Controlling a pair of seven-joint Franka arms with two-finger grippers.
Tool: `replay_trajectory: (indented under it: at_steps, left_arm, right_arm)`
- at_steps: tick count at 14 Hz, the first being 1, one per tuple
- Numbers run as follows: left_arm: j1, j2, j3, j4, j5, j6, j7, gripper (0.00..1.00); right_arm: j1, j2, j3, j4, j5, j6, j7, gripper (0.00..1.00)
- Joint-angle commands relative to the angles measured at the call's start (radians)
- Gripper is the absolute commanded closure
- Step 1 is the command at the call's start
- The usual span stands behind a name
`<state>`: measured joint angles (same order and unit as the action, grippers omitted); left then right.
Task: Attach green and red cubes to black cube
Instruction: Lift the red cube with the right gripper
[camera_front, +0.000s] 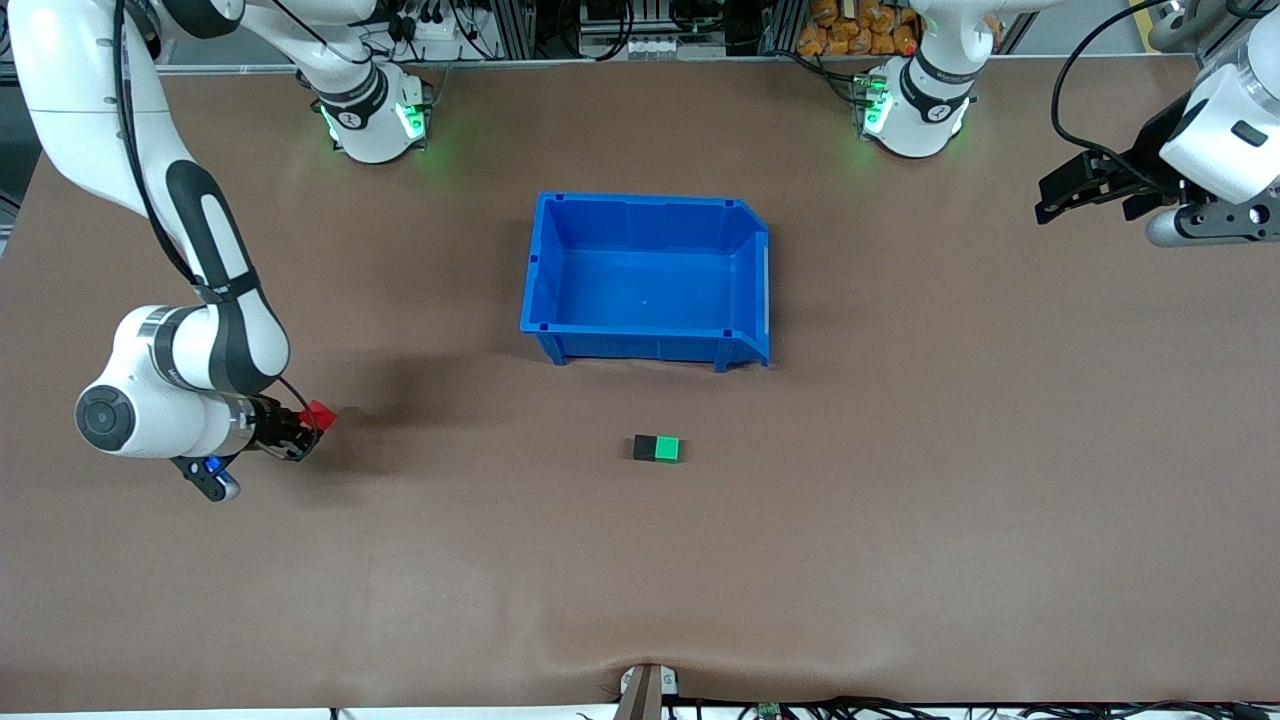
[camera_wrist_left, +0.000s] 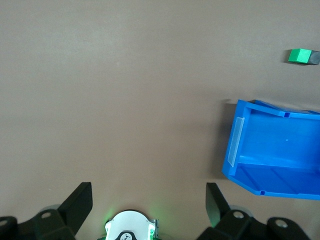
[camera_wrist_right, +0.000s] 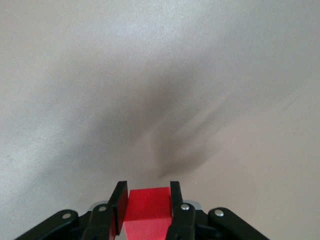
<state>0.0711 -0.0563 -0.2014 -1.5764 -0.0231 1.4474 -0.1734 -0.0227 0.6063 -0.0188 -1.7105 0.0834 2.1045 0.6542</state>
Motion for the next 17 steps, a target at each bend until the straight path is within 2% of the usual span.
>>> replay_trajectory:
  at_steps: [1, 7, 10, 17]
  left_arm:
    - [0.007, 0.009, -0.004, 0.013, -0.017, -0.012, 0.006, 0.00]
    - [0.006, 0.009, -0.006, 0.013, -0.017, -0.012, 0.005, 0.00]
    - [0.006, 0.019, -0.006, 0.015, -0.015, -0.010, 0.005, 0.00]
    - [0.006, 0.021, -0.006, 0.013, -0.017, -0.009, 0.005, 0.00]
  right_arm:
    - [0.009, -0.022, 0.007, -0.008, 0.012, -0.012, 0.066, 1.00]
    - [0.015, -0.020, 0.011, 0.003, 0.062, -0.006, 0.131, 1.00]
    - [0.021, -0.019, 0.010, 0.008, 0.139, -0.009, 0.174, 1.00]
    - [0.075, -0.019, 0.010, 0.020, 0.141, 0.003, 0.344, 1.00]
